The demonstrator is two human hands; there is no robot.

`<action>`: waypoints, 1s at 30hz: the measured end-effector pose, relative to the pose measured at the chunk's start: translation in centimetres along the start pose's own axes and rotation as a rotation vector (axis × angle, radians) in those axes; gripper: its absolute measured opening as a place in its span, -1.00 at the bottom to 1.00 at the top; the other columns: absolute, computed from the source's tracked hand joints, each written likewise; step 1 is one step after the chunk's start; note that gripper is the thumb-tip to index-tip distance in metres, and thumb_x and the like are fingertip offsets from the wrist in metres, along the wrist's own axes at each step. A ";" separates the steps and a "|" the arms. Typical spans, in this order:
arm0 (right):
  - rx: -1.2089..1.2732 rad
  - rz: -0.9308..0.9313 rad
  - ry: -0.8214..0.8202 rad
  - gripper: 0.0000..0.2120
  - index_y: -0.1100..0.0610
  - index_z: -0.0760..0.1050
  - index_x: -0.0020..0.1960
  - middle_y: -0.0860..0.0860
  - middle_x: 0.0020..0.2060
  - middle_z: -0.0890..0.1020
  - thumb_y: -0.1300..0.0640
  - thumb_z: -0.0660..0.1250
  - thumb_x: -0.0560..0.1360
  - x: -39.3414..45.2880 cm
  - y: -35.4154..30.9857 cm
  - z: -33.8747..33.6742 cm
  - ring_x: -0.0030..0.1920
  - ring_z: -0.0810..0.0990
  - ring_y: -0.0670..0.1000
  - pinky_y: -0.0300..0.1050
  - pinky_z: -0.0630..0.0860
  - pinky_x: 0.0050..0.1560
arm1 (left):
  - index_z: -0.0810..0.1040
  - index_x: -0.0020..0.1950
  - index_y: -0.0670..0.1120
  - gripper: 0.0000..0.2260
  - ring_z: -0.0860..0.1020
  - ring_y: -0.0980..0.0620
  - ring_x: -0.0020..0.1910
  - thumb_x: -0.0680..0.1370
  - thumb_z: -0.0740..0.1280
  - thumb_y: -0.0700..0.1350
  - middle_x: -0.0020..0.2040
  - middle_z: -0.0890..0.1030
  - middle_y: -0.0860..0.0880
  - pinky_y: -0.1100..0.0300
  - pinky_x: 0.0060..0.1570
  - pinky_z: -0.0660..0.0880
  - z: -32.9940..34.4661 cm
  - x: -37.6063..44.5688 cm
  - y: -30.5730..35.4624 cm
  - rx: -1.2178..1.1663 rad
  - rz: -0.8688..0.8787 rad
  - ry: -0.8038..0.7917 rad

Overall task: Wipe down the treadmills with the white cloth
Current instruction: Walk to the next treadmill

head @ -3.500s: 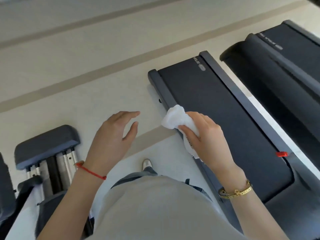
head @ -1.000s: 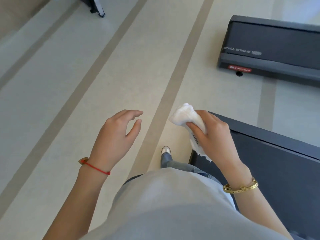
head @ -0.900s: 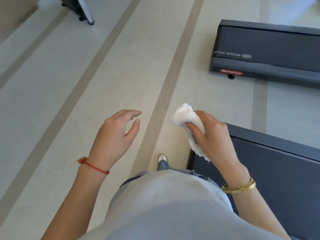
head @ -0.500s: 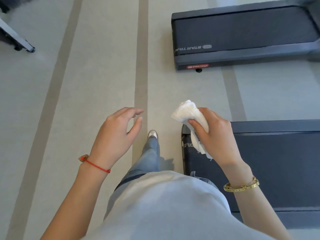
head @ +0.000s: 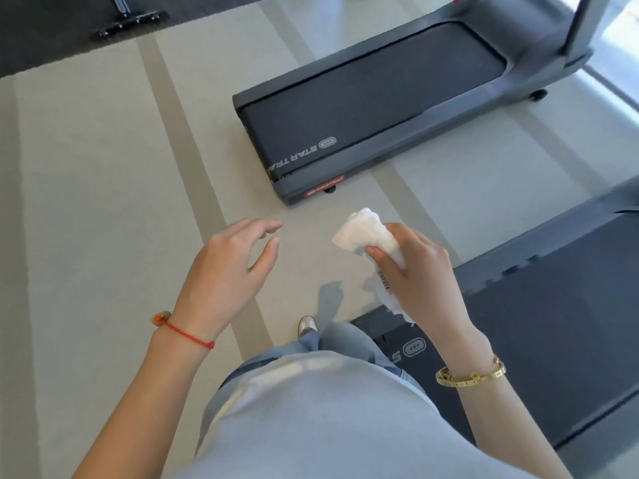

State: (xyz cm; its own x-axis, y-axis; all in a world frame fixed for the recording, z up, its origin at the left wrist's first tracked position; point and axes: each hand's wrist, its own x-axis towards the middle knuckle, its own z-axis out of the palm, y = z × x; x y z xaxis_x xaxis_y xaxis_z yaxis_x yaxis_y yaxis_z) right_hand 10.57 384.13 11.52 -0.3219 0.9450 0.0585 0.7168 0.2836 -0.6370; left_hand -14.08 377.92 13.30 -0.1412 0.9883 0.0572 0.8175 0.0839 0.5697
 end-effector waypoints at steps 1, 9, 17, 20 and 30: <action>0.004 0.023 0.023 -0.72 0.10 0.52 0.20 -0.04 -0.11 0.61 -0.03 0.30 0.57 1.3 0.0 -0.1 -0.18 0.53 -0.01 -0.18 0.40 -0.22 | 0.62 0.25 -0.06 -0.77 0.59 0.11 0.12 0.64 0.28 -0.09 0.13 0.64 0.07 0.16 0.16 0.50 -0.2 2.1 -0.2 0.000 0.024 -0.026; -0.009 0.226 0.180 -0.75 0.12 0.54 0.14 -0.10 -0.19 0.54 -0.02 0.33 0.56 10.0 1.8 -0.8 -0.21 0.48 -0.03 -0.21 0.33 -0.23 | 0.60 0.27 -0.04 -0.76 0.58 0.14 0.13 0.64 0.28 -0.09 0.16 0.64 0.09 0.28 0.16 0.44 1.2 17.1 0.0 -0.013 0.205 -0.210; -0.028 0.370 0.285 -0.76 0.12 0.52 0.09 -0.10 -0.23 0.51 -0.04 0.32 0.57 19.4 7.5 -3.3 -0.24 0.43 -0.03 -0.19 0.27 -0.25 | 0.62 0.24 -0.08 -0.78 0.58 0.14 0.08 0.62 0.30 -0.14 0.12 0.64 0.07 0.39 0.10 0.41 5.8 31.8 3.7 -0.033 0.368 -0.292; -0.019 0.412 0.333 -0.76 0.12 0.53 0.10 -0.07 -0.21 0.56 -0.04 0.31 0.57 23.4 10.3 -6.1 -0.22 0.46 -0.02 -0.19 0.30 -0.24 | 0.62 0.24 -0.10 -0.78 0.59 0.13 0.07 0.62 0.30 -0.16 0.12 0.65 0.05 0.37 0.16 0.43 7.9 37.9 6.6 -0.044 0.424 -0.318; -0.073 0.543 0.559 -0.73 0.13 0.53 0.18 -0.06 -0.09 0.61 -0.01 0.32 0.57 33.1 19.2 -17.0 -0.17 0.53 -0.01 -0.14 0.51 -0.17 | 0.62 0.26 -0.09 -0.76 0.59 0.12 0.15 0.63 0.29 -0.11 0.15 0.65 0.07 0.26 0.23 0.46 15.0 54.6 19.6 -0.122 0.653 -0.406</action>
State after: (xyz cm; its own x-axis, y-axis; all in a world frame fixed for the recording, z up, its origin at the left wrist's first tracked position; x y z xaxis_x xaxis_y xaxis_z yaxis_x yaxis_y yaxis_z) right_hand 24.20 423.58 14.28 0.4309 0.8910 0.1433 0.7297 -0.2506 -0.6362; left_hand 2.62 435.46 15.25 0.5825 0.8038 0.1210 0.5943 -0.5227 0.6112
